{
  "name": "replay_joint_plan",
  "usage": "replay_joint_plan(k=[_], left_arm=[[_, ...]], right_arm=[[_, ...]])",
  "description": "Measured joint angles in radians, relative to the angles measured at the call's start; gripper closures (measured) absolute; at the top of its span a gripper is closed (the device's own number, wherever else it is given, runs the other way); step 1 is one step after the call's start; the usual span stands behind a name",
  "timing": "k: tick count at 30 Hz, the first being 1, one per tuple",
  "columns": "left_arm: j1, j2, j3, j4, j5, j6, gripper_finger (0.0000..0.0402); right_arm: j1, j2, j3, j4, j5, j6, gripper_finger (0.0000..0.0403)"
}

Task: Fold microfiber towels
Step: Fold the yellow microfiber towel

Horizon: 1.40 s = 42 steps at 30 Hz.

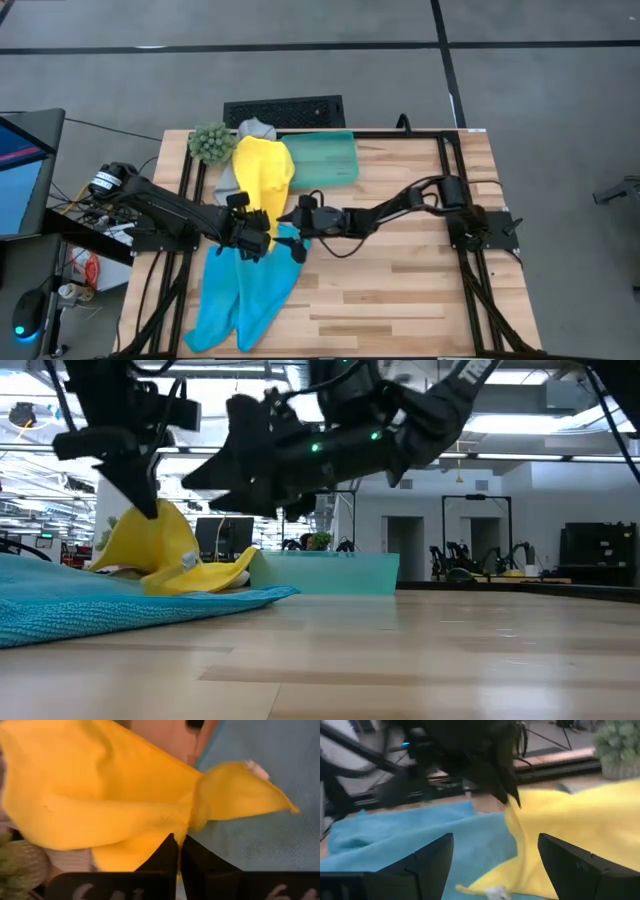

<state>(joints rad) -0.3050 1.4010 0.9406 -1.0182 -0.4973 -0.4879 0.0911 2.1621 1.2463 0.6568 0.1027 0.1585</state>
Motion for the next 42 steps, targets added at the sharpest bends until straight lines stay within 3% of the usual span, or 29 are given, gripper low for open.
replay_joint_plan(k=[12, 24, 33, 42], left_arm=[[0.014, 0.0, 0.079, -0.028, -0.14, 0.084, 0.0401], [0.04, 0.0, 0.079, -0.014, -0.148, 0.1, 0.0401], [0.04, 0.0, 0.079, -0.012, -0.163, 0.101, 0.0401], [0.04, 0.0, 0.079, -0.006, -0.172, 0.107, 0.0401]], right_arm=[[-0.007, 0.004, 0.006, -0.022, 0.015, 0.08, 0.0088], [0.041, 0.004, 0.006, -0.025, 0.253, 0.083, 0.0088], [0.072, 0.004, 0.006, -0.003, 0.314, 0.096, 0.0088], [0.102, 0.157, 0.136, -0.053, 0.33, 0.109, 0.0088]])
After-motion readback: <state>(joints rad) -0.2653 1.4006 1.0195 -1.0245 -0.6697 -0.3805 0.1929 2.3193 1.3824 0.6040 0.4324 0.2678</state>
